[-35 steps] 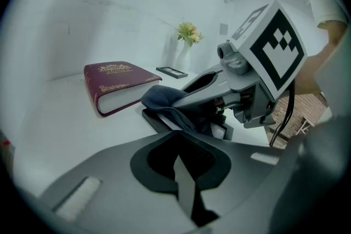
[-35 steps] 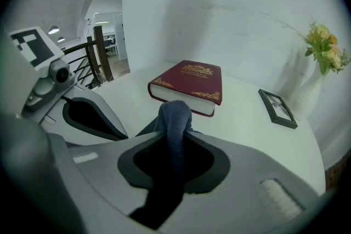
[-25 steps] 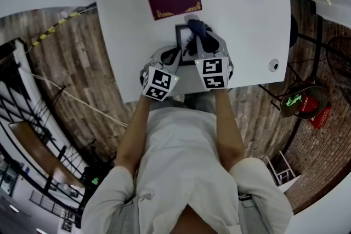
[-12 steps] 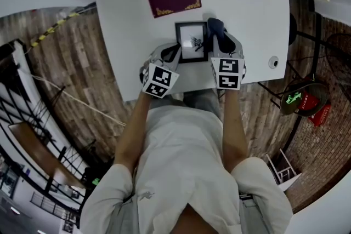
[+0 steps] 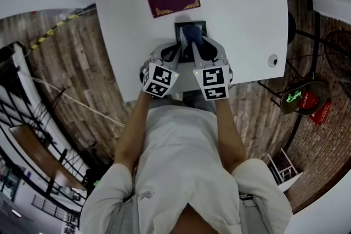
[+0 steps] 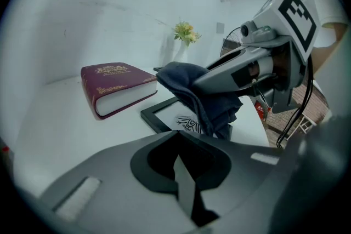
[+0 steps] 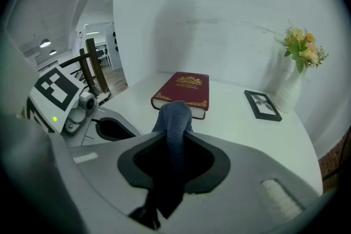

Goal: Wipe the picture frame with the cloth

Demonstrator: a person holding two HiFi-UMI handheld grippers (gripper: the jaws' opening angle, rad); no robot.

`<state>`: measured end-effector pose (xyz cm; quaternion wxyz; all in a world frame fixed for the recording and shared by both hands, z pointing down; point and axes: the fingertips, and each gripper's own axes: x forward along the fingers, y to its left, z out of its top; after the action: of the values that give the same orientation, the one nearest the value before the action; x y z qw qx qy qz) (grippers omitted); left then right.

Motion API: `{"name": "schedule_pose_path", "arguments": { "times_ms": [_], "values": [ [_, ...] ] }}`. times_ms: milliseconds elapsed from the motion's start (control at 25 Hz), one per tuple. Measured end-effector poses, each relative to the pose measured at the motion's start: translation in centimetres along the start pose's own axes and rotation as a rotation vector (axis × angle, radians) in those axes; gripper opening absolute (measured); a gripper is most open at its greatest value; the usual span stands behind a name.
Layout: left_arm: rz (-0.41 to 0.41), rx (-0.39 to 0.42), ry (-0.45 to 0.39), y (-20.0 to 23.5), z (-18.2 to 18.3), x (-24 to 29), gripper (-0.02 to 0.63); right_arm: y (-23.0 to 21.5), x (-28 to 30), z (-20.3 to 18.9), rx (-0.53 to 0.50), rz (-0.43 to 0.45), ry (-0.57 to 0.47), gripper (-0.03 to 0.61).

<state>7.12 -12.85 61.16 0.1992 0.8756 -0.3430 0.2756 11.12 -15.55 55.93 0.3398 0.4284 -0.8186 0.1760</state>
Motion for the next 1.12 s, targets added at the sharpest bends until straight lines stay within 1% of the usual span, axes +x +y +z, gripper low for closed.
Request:
{"name": "schedule_pose_path", "arguments": {
  "times_ms": [200, 480, 560, 600, 760, 880, 960, 1120],
  "values": [
    [-0.002, 0.007, 0.004, 0.1, 0.0, 0.0, 0.020, 2.5, 1.5, -0.3, -0.006, 0.051, 0.015, 0.072],
    [-0.006, 0.008, 0.005, -0.1, 0.0, 0.0, 0.020, 3.7, 3.1, -1.6, 0.018, 0.078, 0.055, 0.071],
    [-0.006, 0.012, 0.004, -0.1, 0.0, 0.0, 0.020, 3.5, 3.4, -2.1, 0.026, 0.071, 0.066, 0.069],
    [-0.007, 0.014, 0.003, -0.1, 0.1, 0.0, 0.020, 3.3, 3.5, -2.4, 0.012, 0.062, 0.076, 0.067],
    [-0.005, 0.011, 0.000, -0.1, 0.1, 0.0, 0.020, 3.0, 3.3, -3.6, -0.097, 0.018, 0.106, 0.067],
    [-0.004, 0.008, 0.000, 0.0, 0.0, 0.0, 0.020, 2.4, 3.0, -4.3, -0.142, -0.015, 0.126, 0.069],
    [-0.004, 0.009, -0.002, 0.0, 0.0, 0.1, 0.020, 1.7, 2.8, -4.6, -0.145, -0.035, 0.134, 0.069],
    [-0.004, 0.009, -0.002, 0.0, 0.1, 0.0, 0.020, 0.0, 2.0, -5.1, -0.120, -0.063, 0.135, 0.069]
  ]
}}
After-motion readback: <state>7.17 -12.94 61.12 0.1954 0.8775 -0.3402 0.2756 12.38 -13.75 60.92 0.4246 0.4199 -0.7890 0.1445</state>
